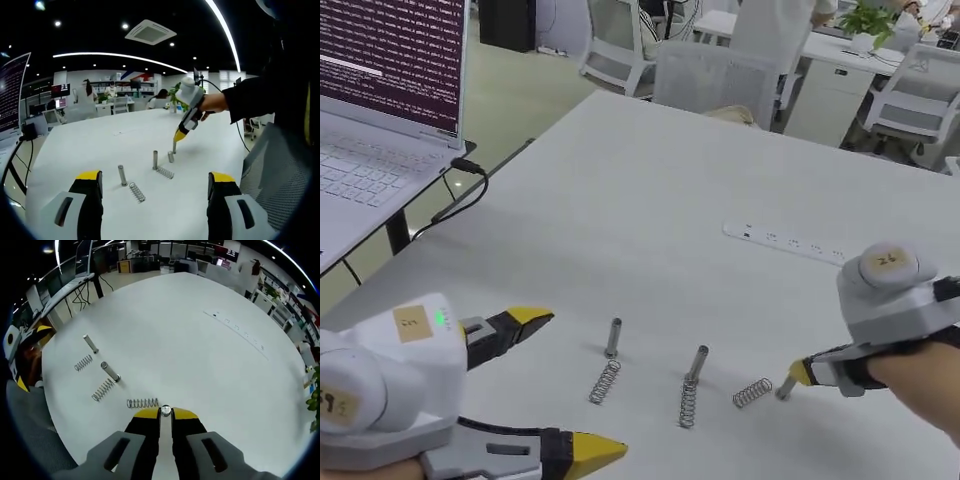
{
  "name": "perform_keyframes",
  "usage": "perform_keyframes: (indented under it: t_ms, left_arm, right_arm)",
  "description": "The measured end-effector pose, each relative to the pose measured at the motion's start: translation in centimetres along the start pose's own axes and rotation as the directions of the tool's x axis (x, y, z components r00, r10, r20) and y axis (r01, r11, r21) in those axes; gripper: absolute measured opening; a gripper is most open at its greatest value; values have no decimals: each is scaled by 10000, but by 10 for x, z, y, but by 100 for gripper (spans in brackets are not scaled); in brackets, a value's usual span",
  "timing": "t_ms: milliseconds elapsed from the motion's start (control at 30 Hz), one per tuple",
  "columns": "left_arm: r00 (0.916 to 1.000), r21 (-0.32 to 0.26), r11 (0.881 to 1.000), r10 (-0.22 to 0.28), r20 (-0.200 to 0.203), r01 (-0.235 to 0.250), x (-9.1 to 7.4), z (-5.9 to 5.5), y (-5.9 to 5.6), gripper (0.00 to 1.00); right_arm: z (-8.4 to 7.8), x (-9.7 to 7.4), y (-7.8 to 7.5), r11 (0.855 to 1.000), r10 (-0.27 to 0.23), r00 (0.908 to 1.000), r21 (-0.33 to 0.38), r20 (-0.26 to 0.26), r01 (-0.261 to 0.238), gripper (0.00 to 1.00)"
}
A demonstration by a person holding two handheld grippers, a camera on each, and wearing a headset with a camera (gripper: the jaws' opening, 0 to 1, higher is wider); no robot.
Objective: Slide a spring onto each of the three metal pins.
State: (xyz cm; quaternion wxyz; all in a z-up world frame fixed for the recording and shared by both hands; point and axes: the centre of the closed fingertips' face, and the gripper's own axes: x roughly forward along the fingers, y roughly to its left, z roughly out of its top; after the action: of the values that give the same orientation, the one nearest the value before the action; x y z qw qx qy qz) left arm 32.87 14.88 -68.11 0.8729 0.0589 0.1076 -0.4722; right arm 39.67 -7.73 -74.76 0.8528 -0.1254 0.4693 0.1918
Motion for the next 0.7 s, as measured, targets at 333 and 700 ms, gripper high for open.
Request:
perform_keyframes:
  t_ms: [333,700]
  left_arm:
    - [10000,41,10000,-38,0,38,0,0,-1,84]
    - [10000,53,10000,-32,-70,32,0,-1,-2,84]
  right_arm:
    - [-6,-5,3,9998,-27,9998,190,-172,30,5]
    - [-6,-5,5,9997,127,9999,187,-96,-126,6]
